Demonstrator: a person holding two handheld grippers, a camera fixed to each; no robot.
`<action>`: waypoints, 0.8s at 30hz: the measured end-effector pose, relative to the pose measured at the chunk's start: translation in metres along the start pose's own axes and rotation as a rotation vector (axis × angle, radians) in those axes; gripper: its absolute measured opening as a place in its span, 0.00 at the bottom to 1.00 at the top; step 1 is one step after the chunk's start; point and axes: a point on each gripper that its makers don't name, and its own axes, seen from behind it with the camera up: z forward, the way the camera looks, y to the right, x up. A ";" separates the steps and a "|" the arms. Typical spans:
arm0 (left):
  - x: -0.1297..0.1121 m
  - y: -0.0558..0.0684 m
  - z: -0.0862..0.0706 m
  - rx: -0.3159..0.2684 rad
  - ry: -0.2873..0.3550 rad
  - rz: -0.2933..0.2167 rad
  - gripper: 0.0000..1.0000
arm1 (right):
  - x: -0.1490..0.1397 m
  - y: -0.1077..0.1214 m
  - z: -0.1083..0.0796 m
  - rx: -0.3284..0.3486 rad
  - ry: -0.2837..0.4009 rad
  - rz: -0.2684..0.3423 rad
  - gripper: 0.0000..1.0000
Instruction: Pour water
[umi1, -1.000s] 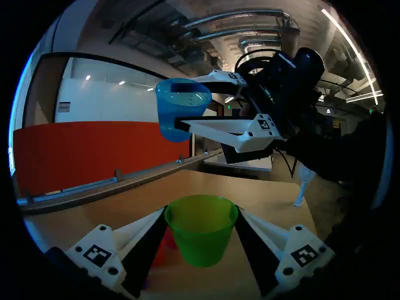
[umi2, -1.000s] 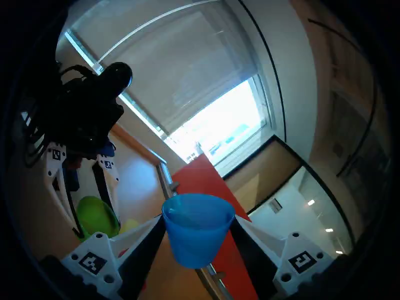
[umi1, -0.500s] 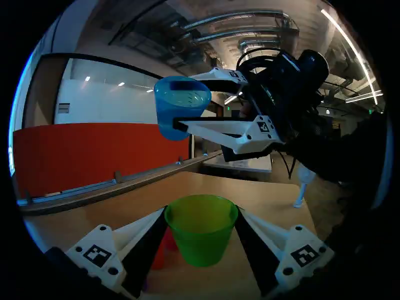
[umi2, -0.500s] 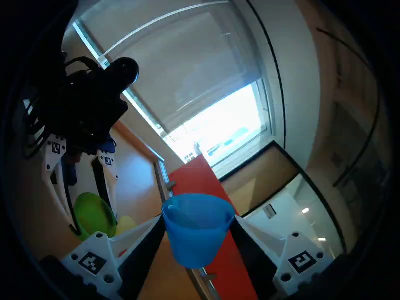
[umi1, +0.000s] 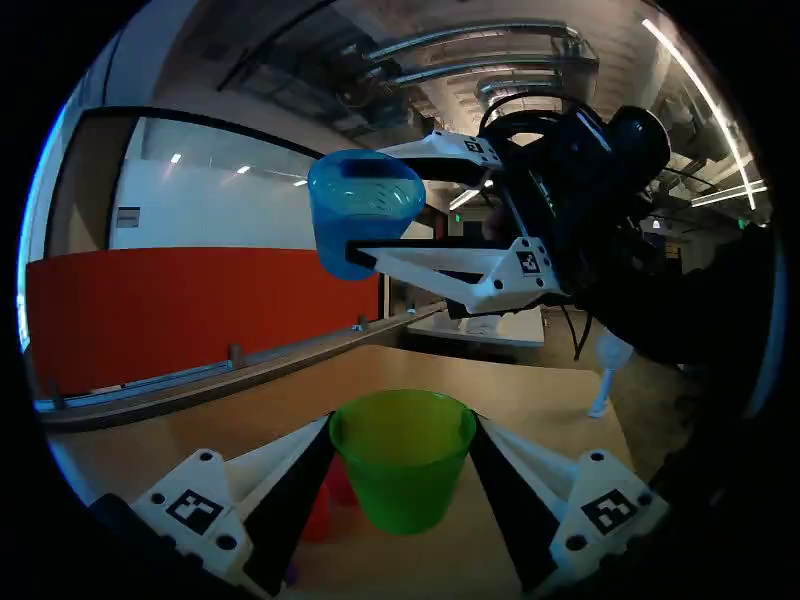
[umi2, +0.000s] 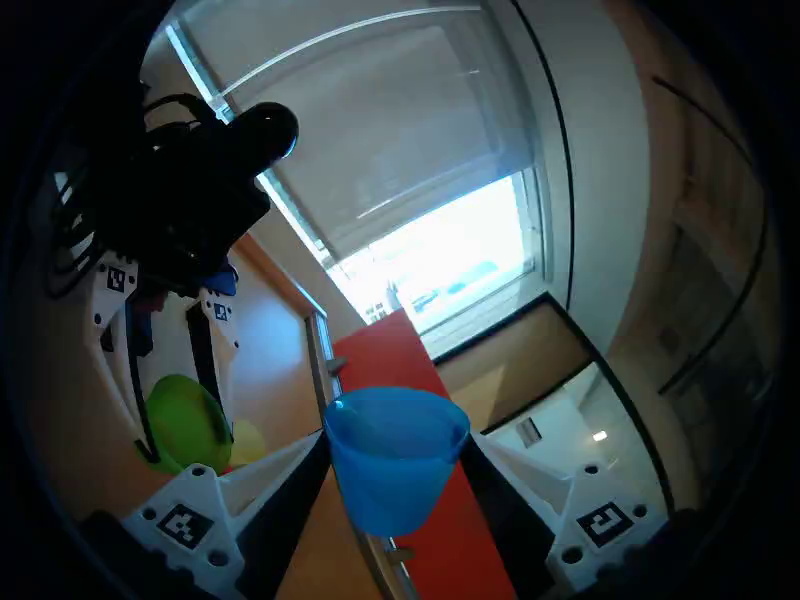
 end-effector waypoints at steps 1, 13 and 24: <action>0.000 0.000 0.000 0.000 0.000 0.001 0.89 | 0.000 0.000 0.000 0.000 0.000 -0.006 0.90; 0.000 -0.001 0.001 0.001 0.000 0.001 0.89 | 0.000 0.003 0.000 -0.007 -0.004 -0.058 0.91; 0.001 -0.002 0.001 0.004 -0.001 0.015 0.89 | -0.001 0.004 -0.001 -0.015 -0.006 -0.077 0.91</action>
